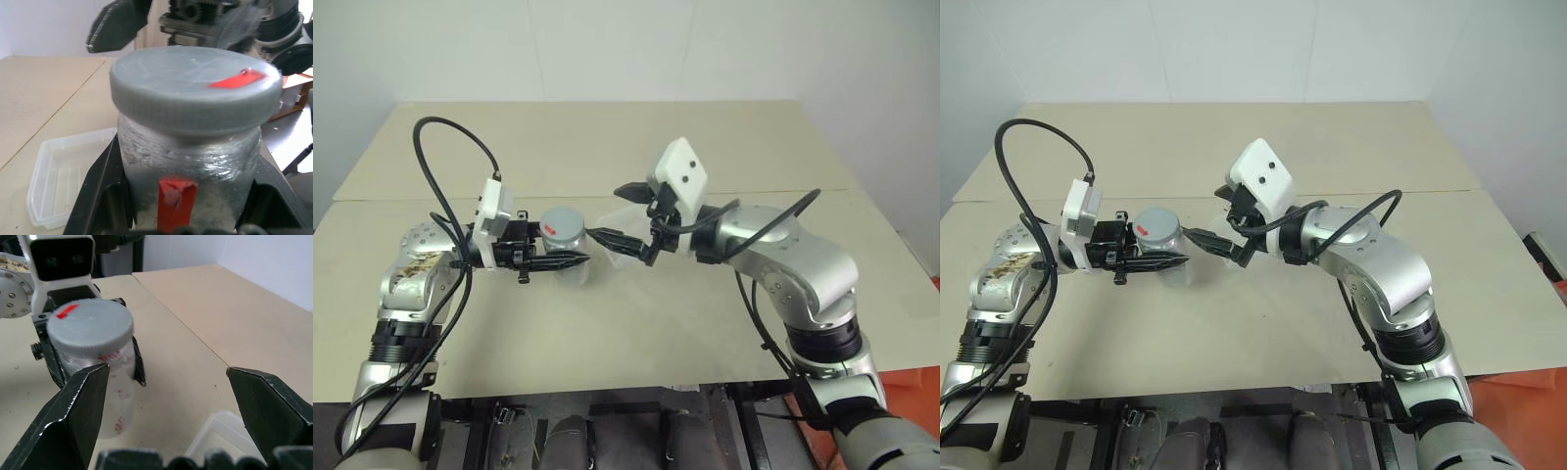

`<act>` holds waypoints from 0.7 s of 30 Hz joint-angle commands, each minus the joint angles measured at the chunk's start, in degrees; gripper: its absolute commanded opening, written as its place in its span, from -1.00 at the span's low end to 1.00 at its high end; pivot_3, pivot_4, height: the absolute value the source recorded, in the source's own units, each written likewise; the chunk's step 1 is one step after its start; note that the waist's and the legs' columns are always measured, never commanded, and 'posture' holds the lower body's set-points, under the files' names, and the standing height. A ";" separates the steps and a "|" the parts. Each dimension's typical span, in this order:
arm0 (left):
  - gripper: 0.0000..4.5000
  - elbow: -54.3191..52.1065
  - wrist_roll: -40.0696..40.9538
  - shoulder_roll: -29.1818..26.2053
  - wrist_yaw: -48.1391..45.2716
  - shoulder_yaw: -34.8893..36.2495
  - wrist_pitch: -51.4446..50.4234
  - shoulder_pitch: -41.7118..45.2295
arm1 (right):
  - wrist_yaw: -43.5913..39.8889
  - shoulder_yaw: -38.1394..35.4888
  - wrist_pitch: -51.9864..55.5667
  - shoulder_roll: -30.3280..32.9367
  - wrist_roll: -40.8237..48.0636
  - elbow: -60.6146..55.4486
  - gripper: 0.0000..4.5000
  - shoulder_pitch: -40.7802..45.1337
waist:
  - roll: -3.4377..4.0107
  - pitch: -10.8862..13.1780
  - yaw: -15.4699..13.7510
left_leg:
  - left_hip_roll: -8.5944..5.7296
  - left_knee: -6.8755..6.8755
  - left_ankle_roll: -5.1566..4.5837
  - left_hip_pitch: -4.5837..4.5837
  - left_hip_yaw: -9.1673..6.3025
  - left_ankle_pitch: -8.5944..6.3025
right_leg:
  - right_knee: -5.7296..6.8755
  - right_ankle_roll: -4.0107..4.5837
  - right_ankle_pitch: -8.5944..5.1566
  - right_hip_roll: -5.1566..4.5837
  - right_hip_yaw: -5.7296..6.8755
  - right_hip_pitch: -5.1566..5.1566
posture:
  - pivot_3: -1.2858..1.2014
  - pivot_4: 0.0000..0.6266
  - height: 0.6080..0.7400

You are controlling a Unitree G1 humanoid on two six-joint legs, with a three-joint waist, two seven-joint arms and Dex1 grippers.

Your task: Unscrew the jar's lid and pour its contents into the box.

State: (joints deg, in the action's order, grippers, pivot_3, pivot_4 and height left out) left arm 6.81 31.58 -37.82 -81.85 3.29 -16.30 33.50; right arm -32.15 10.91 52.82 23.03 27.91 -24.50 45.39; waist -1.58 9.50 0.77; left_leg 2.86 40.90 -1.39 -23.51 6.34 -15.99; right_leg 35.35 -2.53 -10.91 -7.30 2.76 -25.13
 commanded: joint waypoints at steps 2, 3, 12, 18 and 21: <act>-0.12 -0.83 0.52 0.05 -0.68 0.45 1.16 1.82 | -0.72 -1.68 -1.32 1.44 0.12 -2.95 0.99 -0.40 | 0.00 0.00 0.00 | 0.00 0.00 0.00 0.00 0.00 0.00 | 0.00 0.00 0.00 0.00 0.00 0.00 | 0.03 -0.52 1.00; -0.12 -0.58 0.39 0.14 -0.73 0.38 1.26 1.98 | -1.61 -1.55 -1.36 2.27 0.38 -3.51 0.99 -0.76 | 0.00 0.00 0.00 | 0.00 0.00 0.00 0.00 0.00 0.00 | 0.00 0.00 0.00 0.00 0.00 0.00 | 0.03 -0.52 1.00; -0.12 0.47 -0.16 1.32 -0.42 -0.30 2.08 2.16 | -6.27 -2.99 -0.68 2.31 6.82 -7.55 0.99 -1.06 | 0.00 0.00 0.01 | 0.00 0.01 -0.04 0.01 -0.01 -0.02 | -0.04 0.00 0.00 0.00 0.00 0.01 | 0.03 -0.52 1.00; -0.12 -0.16 -0.84 2.65 -0.02 -1.17 2.85 1.55 | -2.99 0.97 0.83 -1.64 4.99 -4.16 0.99 3.08 | 0.00 0.00 0.03 | 0.00 0.00 -0.03 0.02 0.00 -0.01 | 0.01 0.00 0.00 0.00 -0.01 0.01 | 0.03 -0.52 1.00; -0.12 -0.81 -0.86 3.12 0.71 -1.22 2.78 1.27 | -1.77 2.01 2.32 -3.12 4.73 -2.26 0.99 5.60 | 0.00 0.00 0.01 | 0.00 0.02 -0.02 0.00 0.00 -0.01 | 0.00 0.00 0.00 0.00 -0.01 0.01 | 0.03 -0.52 1.00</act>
State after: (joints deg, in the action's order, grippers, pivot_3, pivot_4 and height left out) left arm 7.70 30.48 -34.67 -81.56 1.52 -14.77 34.74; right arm -34.73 13.10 54.31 20.31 32.87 -26.46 49.12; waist -1.58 9.50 0.79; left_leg 2.85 40.92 -1.42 -23.51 6.34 -16.00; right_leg 35.36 -2.53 -10.91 -7.30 2.75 -25.12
